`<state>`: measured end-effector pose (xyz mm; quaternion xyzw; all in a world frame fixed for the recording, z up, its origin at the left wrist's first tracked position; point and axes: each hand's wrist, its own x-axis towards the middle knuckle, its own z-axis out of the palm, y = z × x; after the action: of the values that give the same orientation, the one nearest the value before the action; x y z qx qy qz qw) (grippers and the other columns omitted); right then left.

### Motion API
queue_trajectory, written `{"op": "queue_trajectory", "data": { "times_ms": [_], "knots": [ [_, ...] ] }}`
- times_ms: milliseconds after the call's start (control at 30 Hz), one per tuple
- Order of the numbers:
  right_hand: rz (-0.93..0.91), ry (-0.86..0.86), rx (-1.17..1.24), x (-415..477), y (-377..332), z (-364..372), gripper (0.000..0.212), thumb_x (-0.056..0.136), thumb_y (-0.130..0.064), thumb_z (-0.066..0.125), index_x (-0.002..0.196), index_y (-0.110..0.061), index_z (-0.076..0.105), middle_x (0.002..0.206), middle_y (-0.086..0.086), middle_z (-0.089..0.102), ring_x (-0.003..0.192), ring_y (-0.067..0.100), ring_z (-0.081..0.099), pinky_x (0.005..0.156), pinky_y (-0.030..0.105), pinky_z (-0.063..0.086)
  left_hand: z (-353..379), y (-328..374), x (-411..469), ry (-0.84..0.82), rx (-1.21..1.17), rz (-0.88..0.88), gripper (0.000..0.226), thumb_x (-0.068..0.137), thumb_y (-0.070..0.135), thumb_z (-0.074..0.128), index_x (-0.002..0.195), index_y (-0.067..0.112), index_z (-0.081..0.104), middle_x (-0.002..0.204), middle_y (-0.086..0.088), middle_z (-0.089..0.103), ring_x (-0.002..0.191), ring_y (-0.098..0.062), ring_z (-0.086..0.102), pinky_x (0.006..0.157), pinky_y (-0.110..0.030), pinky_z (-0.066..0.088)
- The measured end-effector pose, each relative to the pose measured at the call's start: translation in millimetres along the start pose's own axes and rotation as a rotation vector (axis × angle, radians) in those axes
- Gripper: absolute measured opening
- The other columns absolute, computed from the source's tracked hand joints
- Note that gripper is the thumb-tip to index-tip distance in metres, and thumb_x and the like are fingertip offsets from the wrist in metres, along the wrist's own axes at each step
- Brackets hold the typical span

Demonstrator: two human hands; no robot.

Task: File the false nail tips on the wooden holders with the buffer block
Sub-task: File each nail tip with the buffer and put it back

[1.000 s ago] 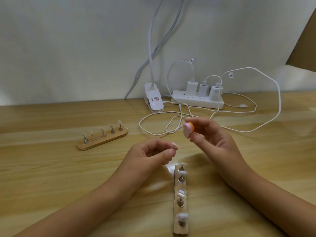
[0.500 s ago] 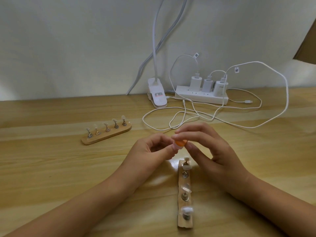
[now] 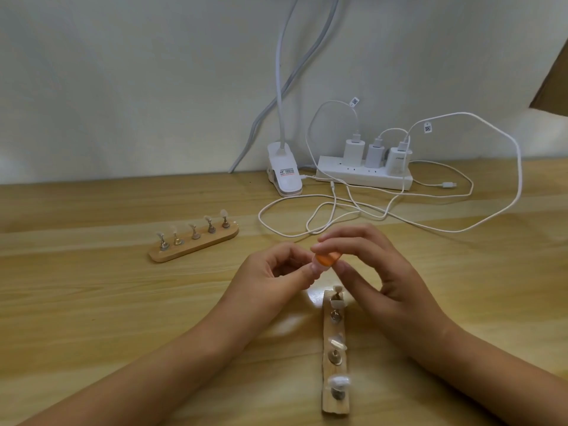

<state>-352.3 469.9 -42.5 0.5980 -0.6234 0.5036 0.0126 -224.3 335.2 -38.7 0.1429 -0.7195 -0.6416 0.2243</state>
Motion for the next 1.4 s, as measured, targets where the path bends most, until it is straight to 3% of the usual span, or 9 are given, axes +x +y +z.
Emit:
{"op": "queue_trajectory", "data": {
  "times_ms": [100, 267, 533, 700, 833, 1000, 1200, 1300, 1400],
  "knots": [
    [-0.016, -0.006, 0.018, 1, 1, 0, 0.022, 0.095, -0.013, 0.058, 0.113, -0.02, 0.069, 0.119, -0.002, 0.06, 0.121, 0.02, 0.056, 0.102, 0.046, 0.044, 0, 1, 0, 0.006, -0.007, -0.006, 0.02, 0.071, 0.038, 0.072, 0.081, 0.021, 0.074, 0.077, -0.001, 0.07, 0.077, -0.007, 0.063, 0.073, -0.017, 0.049],
    [0.081, -0.013, 0.098, 6, 7, -4, 0.032, 0.091, 0.008, 0.061, 0.109, -0.017, 0.069, 0.121, 0.003, 0.062, 0.123, 0.019, 0.055, 0.103, 0.028, 0.042, 0, 1, 0, 0.012, 0.013, -0.014, 0.02, 0.073, 0.035, 0.071, 0.086, 0.02, 0.075, 0.08, 0.0, 0.069, 0.078, -0.008, 0.06, 0.075, -0.021, 0.048],
    [0.142, -0.025, 0.213, 5, 4, -4, 0.025, 0.087, -0.031, 0.068, 0.11, -0.022, 0.07, 0.126, -0.005, 0.063, 0.128, 0.02, 0.055, 0.108, 0.043, 0.043, 1, 0, 1, 0.019, 0.038, -0.008, 0.013, 0.078, 0.028, 0.073, 0.087, 0.019, 0.074, 0.097, -0.015, 0.072, 0.093, -0.036, 0.063, 0.086, -0.045, 0.051],
    [0.189, -0.009, 0.379, 4, 5, -2, 0.023, 0.086, -0.019, 0.069, 0.109, -0.014, 0.067, 0.124, 0.002, 0.064, 0.125, 0.02, 0.058, 0.107, 0.035, 0.046, 0, 1, 0, 0.011, 0.033, -0.01, 0.012, 0.079, 0.027, 0.073, 0.088, 0.018, 0.074, 0.093, -0.016, 0.07, 0.081, -0.014, 0.059, 0.076, -0.027, 0.046],
    [0.235, 0.016, 0.477, 6, 4, -2, 0.047, 0.078, -0.011, 0.071, 0.124, -0.009, 0.058, 0.124, 0.007, 0.064, 0.119, 0.015, 0.062, 0.102, 0.024, 0.047, 0, 2, 0, 0.01, 0.023, -0.005, 0.009, 0.078, 0.026, 0.073, 0.085, 0.02, 0.074, 0.084, -0.009, 0.07, 0.077, -0.01, 0.058, 0.072, -0.021, 0.045],
    [0.273, -0.015, 0.496, 9, 4, -4, 0.034, 0.077, -0.011, 0.069, 0.111, -0.008, 0.069, 0.121, 0.01, 0.065, 0.117, 0.015, 0.064, 0.098, 0.022, 0.049, 0, 0, 1, -0.008, -0.003, -0.002, 0.013, 0.072, 0.031, 0.073, 0.081, 0.021, 0.073, 0.081, 0.001, 0.07, 0.077, -0.008, 0.06, 0.07, -0.017, 0.047],
    [0.41, -0.069, 0.575, 10, 5, -8, 0.04, 0.076, -0.014, 0.069, 0.115, -0.008, 0.065, 0.112, 0.006, 0.073, 0.107, 0.014, 0.069, 0.087, 0.019, 0.052, 0, 1, 1, -0.014, 0.007, -0.004, 0.009, 0.079, 0.023, 0.074, 0.085, 0.016, 0.073, 0.082, -0.006, 0.07, 0.076, -0.008, 0.06, 0.067, -0.016, 0.047],
    [0.443, -0.034, 0.581, 11, 4, -9, 0.053, 0.071, -0.012, 0.071, 0.123, -0.012, 0.06, 0.108, 0.002, 0.074, 0.103, 0.011, 0.07, 0.085, 0.017, 0.052, 0, 2, 0, -0.013, 0.002, -0.006, 0.013, 0.073, 0.033, 0.073, 0.082, 0.023, 0.073, 0.079, 0.002, 0.069, 0.074, -0.005, 0.059, 0.066, -0.014, 0.045],
    [0.385, -0.064, 0.499, 8, 2, -8, 0.045, 0.074, -0.013, 0.077, 0.117, -0.012, 0.066, 0.109, 0.005, 0.072, 0.105, 0.014, 0.068, 0.088, 0.019, 0.051, 0, 2, 0, -0.01, 0.01, 0.001, 0.008, 0.075, 0.033, 0.074, 0.08, 0.027, 0.074, 0.078, 0.006, 0.069, 0.074, -0.003, 0.06, 0.066, -0.013, 0.045]
  ]
}}
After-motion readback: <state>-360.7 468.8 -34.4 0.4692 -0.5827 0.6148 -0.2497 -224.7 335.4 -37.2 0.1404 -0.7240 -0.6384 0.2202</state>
